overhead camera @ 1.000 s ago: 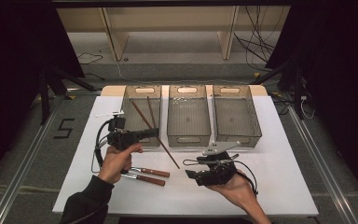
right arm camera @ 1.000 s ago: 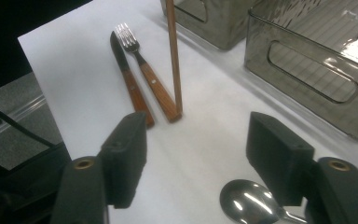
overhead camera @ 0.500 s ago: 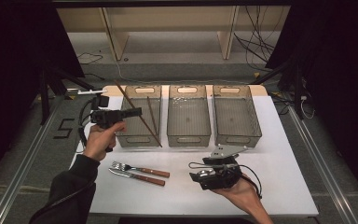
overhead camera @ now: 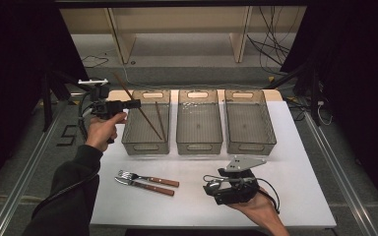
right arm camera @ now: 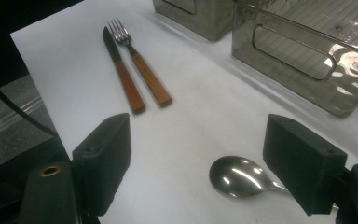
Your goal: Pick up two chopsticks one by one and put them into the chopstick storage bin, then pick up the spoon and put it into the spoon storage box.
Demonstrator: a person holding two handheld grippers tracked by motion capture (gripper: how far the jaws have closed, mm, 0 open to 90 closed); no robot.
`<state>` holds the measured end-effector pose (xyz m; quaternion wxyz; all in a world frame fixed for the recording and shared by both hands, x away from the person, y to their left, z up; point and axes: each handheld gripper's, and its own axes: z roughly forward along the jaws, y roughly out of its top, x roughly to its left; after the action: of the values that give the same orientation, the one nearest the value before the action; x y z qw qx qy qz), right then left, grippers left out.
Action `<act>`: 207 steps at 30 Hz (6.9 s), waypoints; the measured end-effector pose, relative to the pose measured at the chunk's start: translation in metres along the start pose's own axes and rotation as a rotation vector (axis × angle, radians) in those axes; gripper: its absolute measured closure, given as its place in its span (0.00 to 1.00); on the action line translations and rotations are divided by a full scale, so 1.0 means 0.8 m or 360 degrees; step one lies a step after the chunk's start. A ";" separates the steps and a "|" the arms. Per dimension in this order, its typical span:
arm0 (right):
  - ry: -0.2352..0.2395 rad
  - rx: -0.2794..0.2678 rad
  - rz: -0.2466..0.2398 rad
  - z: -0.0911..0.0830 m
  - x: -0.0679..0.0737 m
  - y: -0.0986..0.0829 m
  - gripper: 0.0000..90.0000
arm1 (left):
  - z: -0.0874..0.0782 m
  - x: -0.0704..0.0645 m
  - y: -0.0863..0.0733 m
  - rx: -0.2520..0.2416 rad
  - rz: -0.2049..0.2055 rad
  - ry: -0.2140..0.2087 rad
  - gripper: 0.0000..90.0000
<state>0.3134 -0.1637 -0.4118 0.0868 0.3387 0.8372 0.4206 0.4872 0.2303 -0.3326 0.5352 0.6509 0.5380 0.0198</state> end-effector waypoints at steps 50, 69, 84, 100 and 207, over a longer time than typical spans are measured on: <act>0.0030 -0.0015 -0.0024 -0.003 0.005 0.001 0.26 | 0.090 0.029 -0.024 0.0319 -0.0129 0.0157 0.91; 0.0034 -0.0017 -0.0026 -0.003 0.003 0.000 0.26 | 0.074 0.018 -0.020 0.0300 -0.0049 0.0311 0.36; 0.0013 -0.0012 -0.0014 -0.005 -0.003 -0.002 0.26 | 0.017 -0.034 -0.067 0.0256 0.0300 0.0093 0.26; -0.0095 0.0075 -0.0028 -0.029 -0.057 -0.001 0.28 | -0.004 -0.031 -0.146 0.0196 0.0428 -0.0027 0.22; -0.0239 0.0734 0.0021 -0.013 -0.087 -0.058 0.91 | -0.039 -0.045 -0.245 -0.0021 0.0722 -0.0080 0.20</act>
<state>0.3384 -0.2343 -0.4504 0.0665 0.3852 0.9000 0.1926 0.3203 0.1955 -0.4404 0.5345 0.7521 0.3641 0.1269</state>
